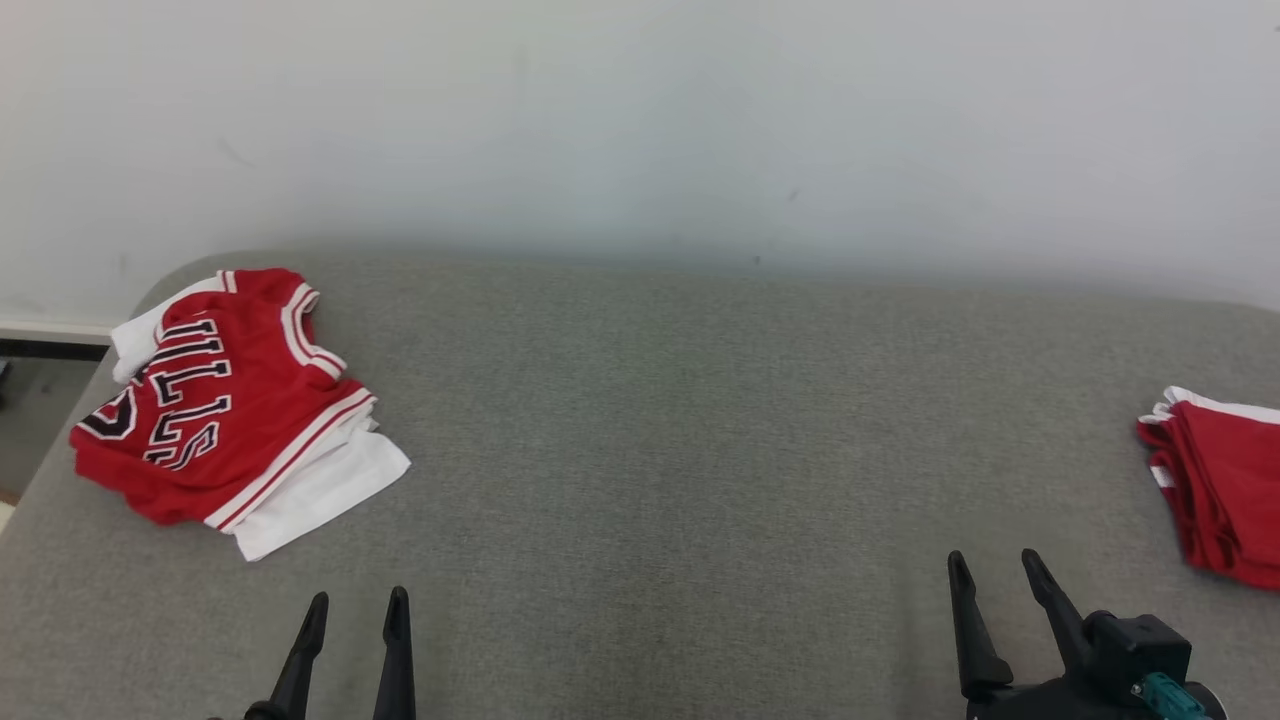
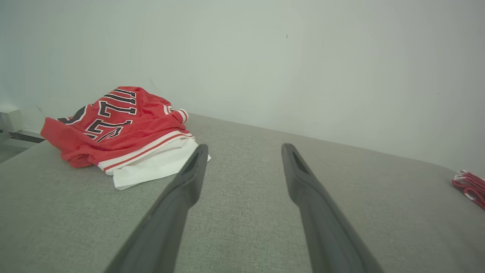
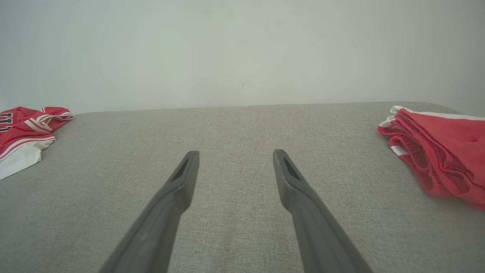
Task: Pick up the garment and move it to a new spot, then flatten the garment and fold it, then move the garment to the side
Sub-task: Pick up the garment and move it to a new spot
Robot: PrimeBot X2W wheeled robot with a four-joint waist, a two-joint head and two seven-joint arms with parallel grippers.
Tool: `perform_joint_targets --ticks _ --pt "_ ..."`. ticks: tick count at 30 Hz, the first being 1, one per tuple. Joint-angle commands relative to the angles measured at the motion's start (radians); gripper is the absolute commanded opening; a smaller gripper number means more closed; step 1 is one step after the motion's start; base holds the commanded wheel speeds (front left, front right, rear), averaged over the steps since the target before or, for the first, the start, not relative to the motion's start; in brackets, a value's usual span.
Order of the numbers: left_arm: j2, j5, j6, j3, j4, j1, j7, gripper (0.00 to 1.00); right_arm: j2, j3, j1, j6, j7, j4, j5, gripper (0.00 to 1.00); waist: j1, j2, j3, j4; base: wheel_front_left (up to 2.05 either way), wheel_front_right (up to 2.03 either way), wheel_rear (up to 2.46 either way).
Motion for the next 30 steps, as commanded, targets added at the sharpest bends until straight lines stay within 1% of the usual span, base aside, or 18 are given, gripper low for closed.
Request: perform_joint_targets --ticks 1,7,14,19,23,30 --pt "0.002 0.007 -0.001 0.006 0.001 0.02 -0.003 1.0 0.002 0.004 0.011 -0.002 0.001 0.002 0.011 1.0 -0.0001 0.0 -0.008 0.061 0.0 0.0 0.0" --pt "0.009 0.009 -0.001 0.024 -0.002 0.033 -0.003 1.0 0.002 0.031 0.013 -0.002 -0.005 0.013 0.027 1.0 -0.0001 0.0 -0.02 0.161 0.0 0.0 0.0" --pt "0.017 0.011 -0.001 0.014 -0.001 0.04 -0.003 1.0 0.001 0.056 0.019 -0.002 -0.017 0.032 0.051 1.0 -0.0001 0.0 -0.032 0.286 0.0 0.0 0.0" --pt "0.027 0.012 -0.001 0.016 -0.003 0.051 -0.003 1.0 0.001 0.068 0.014 -0.002 -0.022 0.042 0.061 1.0 -0.0001 0.0 -0.036 0.362 0.0 0.0 0.0" --pt "0.025 0.009 -0.001 0.043 -0.018 0.063 -0.003 1.0 0.001 0.098 -0.01 -0.002 -0.019 0.048 0.065 1.0 -0.0001 0.0 -0.021 0.386 0.0 0.0 0.0" --pt "0.014 0.018 -0.001 0.07 -0.044 0.078 -0.003 1.0 0.001 0.125 -0.043 -0.002 -0.021 0.063 0.059 1.0 -0.0001 0.0 -0.006 0.397 0.0 0.0 0.0"
